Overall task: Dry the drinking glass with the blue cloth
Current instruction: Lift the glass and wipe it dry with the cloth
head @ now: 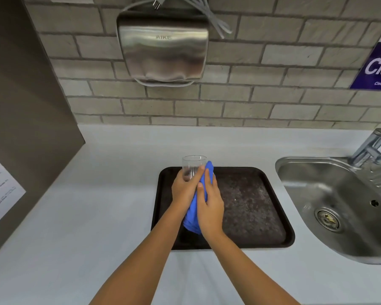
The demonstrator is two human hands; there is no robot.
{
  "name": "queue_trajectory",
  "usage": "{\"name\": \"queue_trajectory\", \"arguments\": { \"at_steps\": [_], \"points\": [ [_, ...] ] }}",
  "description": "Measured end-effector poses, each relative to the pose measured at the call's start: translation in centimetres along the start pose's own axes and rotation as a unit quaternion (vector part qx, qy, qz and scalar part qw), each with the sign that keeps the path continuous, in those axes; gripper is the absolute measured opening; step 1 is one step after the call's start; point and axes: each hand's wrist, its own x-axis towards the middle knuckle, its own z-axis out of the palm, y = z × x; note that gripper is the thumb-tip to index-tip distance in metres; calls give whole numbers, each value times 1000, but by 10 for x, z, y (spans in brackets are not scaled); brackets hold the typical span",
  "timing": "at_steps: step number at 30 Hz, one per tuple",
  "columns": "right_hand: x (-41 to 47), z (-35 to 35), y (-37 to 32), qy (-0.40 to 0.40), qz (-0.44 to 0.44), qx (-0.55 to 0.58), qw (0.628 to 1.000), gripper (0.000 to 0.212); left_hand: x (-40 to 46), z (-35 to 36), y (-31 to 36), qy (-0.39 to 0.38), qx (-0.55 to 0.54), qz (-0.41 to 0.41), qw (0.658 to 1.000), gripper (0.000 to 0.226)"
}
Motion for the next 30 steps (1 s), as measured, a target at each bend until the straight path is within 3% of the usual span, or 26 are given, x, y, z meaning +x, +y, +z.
{"name": "queue_trajectory", "arguments": {
  "at_steps": [3, 6, 8, 11, 13, 14, 16, 18, 20, 24, 26, 28, 30],
  "points": [
    [0, 7, -5, 2, -26, 19, 999, 42, 2, -13, -4, -41, -86, -46, 994, 45],
    [17, 6, -11, -1, 118, 182, 976, 36, 1, -21, -4, -69, -124, -58, 988, 46],
    [24, 6, -15, -9, 191, 218, 957, 35, 1, -24, -3, -78, -138, -74, 985, 49],
    [7, 15, -24, 6, 66, 82, 994, 39, 6, -32, 1, -64, -162, -110, 978, 48],
    [-2, 24, -26, 3, -28, -26, 999, 41, 10, -38, 2, -76, -186, -112, 973, 49],
    [-1, 26, -25, -2, -35, -28, 999, 40, 11, -39, 2, -83, -194, -109, 971, 50],
    [13, 23, -29, -6, 40, 57, 998, 37, 12, -40, 2, -91, -200, -109, 970, 51],
    [32, 16, -30, -19, 175, 168, 970, 34, 12, -38, 2, -81, -196, -118, 970, 52],
    [34, 15, -33, -28, 210, 173, 962, 34, 13, -37, 4, -81, -197, -124, 969, 56],
    [2, 24, -37, -4, 17, 45, 999, 41, 14, -43, 6, -95, -215, -127, 964, 72],
    [-2, 25, -33, -3, -11, 51, 999, 40, 16, -46, 4, -114, -226, -126, 959, 74],
    [7, 21, -32, -21, 89, 154, 984, 33, 18, -47, 1, -129, -236, -129, 955, 74],
    [18, 16, -27, -48, 217, 255, 941, 29, 20, -46, -2, -132, -238, -133, 953, 69]
  ]
}}
